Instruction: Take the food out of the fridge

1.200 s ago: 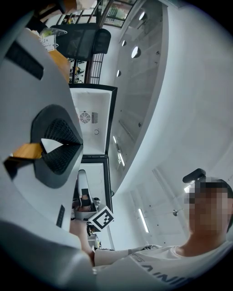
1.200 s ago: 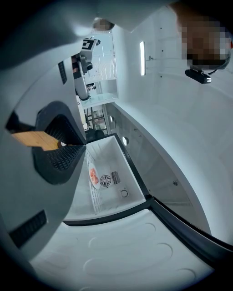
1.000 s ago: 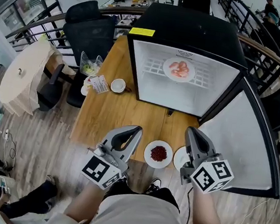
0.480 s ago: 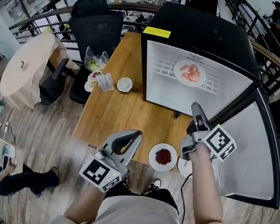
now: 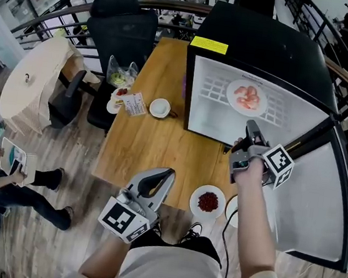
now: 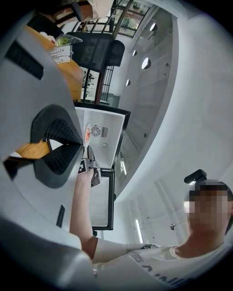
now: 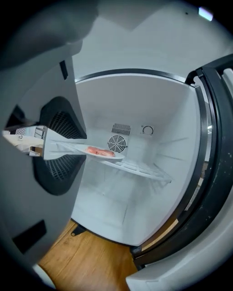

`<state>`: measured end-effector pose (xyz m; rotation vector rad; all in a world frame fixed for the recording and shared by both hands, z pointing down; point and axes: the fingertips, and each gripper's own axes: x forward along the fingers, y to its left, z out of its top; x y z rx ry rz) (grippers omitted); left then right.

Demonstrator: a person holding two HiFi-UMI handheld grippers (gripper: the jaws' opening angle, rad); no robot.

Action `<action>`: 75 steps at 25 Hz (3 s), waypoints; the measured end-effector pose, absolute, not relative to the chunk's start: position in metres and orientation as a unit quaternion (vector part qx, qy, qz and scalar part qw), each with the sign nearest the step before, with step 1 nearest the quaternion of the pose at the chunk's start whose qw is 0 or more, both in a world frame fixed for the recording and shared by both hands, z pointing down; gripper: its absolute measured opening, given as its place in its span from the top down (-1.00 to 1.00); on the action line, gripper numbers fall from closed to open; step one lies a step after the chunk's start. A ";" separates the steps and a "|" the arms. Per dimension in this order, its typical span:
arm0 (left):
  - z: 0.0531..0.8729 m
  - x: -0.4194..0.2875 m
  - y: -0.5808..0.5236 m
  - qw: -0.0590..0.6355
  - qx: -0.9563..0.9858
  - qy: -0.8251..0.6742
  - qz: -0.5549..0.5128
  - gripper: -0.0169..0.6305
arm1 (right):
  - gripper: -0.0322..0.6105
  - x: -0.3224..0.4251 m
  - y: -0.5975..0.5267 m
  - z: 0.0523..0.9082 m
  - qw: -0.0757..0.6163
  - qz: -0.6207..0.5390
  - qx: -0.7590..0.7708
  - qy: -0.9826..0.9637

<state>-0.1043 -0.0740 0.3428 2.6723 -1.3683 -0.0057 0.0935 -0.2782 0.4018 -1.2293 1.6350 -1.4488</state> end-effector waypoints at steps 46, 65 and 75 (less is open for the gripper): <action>0.358 -0.150 -0.075 0.081 0.886 -0.457 0.011 0.92 | 0.80 0.077 -0.243 0.393 0.374 -0.566 -0.430 0.596; 0.360 -0.177 -0.054 0.081 0.890 -0.449 0.010 0.92 | 0.80 -0.001 -0.104 0.471 0.254 -0.620 -0.377 0.640; 0.374 -0.194 -0.046 0.095 0.889 -0.448 0.021 0.92 | 0.80 -0.050 -0.055 0.539 0.200 -0.662 -0.340 0.637</action>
